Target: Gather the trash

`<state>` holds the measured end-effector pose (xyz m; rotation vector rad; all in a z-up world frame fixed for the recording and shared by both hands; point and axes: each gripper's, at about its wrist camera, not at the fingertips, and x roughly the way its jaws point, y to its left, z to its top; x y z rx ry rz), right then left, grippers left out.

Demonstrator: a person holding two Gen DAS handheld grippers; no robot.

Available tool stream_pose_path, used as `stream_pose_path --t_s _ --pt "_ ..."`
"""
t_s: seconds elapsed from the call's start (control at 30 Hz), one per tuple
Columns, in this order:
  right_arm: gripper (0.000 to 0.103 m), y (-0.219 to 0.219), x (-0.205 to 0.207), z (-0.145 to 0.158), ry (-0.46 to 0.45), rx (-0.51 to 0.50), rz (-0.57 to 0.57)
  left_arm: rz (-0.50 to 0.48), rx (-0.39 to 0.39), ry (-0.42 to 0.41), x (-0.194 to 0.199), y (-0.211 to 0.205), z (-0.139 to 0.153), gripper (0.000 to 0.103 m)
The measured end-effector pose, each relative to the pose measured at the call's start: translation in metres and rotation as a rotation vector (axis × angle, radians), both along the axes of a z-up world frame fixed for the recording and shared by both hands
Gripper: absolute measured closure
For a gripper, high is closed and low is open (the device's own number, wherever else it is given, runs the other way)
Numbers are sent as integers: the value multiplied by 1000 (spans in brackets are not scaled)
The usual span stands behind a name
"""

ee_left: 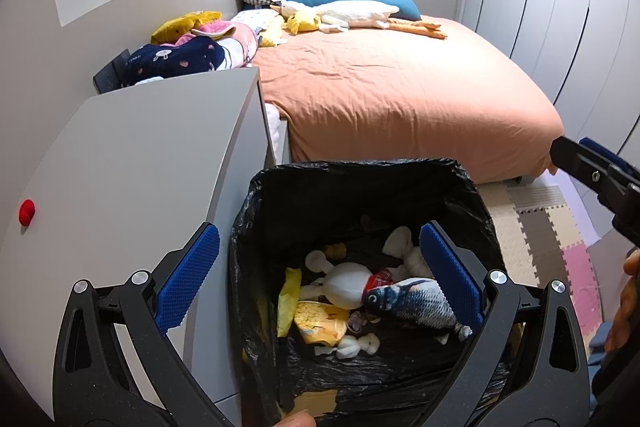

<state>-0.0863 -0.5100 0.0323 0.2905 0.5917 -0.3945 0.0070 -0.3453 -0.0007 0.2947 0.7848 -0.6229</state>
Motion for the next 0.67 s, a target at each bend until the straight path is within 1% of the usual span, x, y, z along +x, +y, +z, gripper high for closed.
stream_pose_path --t_s 0.23,0.37,0.5,0.67 --pt "28 0 0 -1 2 0 1 -10 10 3 -1 -2 -1 6" --pt "28 1 0 -3 4 2 1 -3 13 -44 -5 -1 1 6" --pt "28 1 0 -3 4 2 2 4 1 -26 -3 0 2 6" --pt "28 1 0 -5 5 5 4 3 6 -13 -2 0 0 6"
